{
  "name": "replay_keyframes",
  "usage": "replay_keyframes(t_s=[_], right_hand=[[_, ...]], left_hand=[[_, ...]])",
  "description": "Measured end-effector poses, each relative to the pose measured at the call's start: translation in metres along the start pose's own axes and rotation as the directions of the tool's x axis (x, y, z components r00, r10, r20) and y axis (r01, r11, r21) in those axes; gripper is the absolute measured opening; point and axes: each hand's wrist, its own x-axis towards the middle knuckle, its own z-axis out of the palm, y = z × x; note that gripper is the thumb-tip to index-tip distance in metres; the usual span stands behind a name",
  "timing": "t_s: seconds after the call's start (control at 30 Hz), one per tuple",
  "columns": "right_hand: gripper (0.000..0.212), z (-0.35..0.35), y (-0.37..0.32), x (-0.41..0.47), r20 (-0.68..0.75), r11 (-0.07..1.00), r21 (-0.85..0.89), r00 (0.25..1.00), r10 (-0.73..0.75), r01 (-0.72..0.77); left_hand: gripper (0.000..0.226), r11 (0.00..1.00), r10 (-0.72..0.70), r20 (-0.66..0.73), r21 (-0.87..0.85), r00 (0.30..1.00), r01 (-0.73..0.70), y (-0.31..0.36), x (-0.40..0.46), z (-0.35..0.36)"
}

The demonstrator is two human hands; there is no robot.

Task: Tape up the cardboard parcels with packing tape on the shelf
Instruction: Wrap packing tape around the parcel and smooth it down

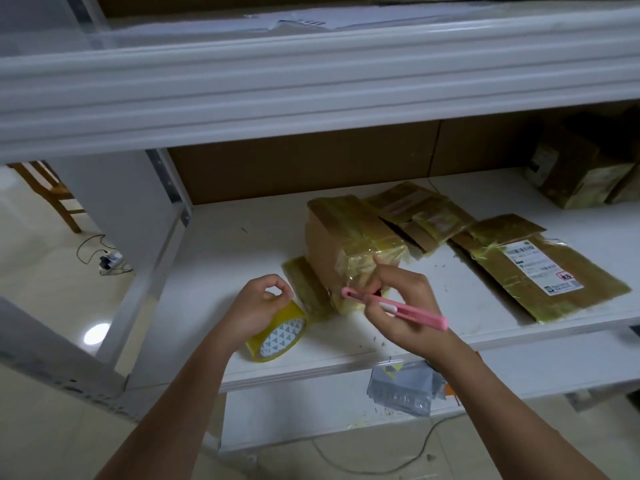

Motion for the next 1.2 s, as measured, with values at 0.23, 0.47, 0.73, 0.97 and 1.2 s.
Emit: replay_keyframes(t_s=[0.23, 0.47, 0.73, 0.97, 1.2], right_hand=[[0.012, -0.030, 0.032, -0.048, -0.292, 0.923, -0.271, 0.937, 0.191, -0.272], [0.049, -0.044, 0.100, -0.067, -0.102, 0.547, -0.681, 0.803, 0.587, -0.486], [0.036, -0.012, 0.066, -0.070, -0.231, 0.696, -0.610, 0.925, 0.301, -0.379], [0.020, 0.075, 0.008, -0.036, 0.154, 0.791, 0.092, 0.793, 0.589, -0.605], [0.026, 0.108, 0.006, -0.030, 0.066, 0.721, 0.227, 0.749, 0.659, -0.655]], left_hand=[[0.012, 1.000, -0.018, -0.054, -0.021, 0.998, 0.017, -0.001, -0.001, 0.007], [0.014, 1.000, -0.019, -0.046, -0.007, 0.999, 0.018, 0.004, 0.000, 0.017], [0.014, 1.000, -0.008, 0.013, -0.030, 1.000, 0.008, 0.005, -0.010, 0.012], [0.014, 0.993, 0.092, 0.171, -0.088, 0.981, -0.077, 0.002, -0.020, 0.007], [0.009, 0.989, 0.138, 0.197, -0.080, 0.971, -0.125, -0.014, -0.025, -0.012]])
